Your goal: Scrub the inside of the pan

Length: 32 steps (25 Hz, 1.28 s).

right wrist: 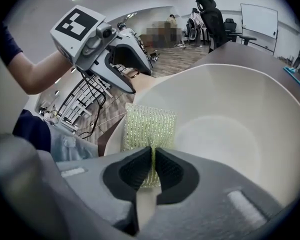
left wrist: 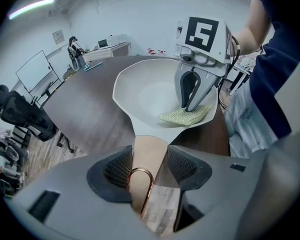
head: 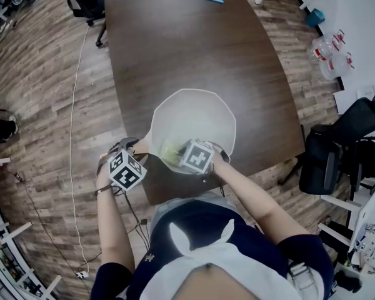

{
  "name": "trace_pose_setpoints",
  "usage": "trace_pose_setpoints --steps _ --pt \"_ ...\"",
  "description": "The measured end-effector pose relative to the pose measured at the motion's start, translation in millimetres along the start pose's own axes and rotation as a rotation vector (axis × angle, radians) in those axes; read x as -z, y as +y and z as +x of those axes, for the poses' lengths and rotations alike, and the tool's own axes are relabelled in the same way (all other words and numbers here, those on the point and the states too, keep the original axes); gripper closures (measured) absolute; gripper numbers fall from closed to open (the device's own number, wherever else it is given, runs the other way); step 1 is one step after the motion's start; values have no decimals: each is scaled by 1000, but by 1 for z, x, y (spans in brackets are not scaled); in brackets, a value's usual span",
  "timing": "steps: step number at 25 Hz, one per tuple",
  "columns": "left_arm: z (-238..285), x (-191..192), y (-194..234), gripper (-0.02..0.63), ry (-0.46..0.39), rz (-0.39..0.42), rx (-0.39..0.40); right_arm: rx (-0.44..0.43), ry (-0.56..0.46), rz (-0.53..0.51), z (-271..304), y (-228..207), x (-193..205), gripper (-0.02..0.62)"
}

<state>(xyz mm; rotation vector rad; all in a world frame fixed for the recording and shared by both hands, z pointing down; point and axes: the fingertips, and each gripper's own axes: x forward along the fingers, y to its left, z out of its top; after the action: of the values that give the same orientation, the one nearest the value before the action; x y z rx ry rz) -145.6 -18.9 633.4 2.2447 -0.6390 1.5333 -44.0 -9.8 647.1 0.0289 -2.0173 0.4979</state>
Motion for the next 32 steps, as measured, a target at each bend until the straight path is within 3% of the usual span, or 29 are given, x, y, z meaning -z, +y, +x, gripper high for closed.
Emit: trace_pose_setpoints --steps 7,18,32 --pt "1 1 3 402 3 -12 4 -25 5 54 15 1 -1 571" --pt "-2 -4 5 400 -6 18 -6 23 -118 94 17 -8 -22 571" --pt "0 -5 10 400 4 23 -3 94 -170 -76 16 -23 -50 571"
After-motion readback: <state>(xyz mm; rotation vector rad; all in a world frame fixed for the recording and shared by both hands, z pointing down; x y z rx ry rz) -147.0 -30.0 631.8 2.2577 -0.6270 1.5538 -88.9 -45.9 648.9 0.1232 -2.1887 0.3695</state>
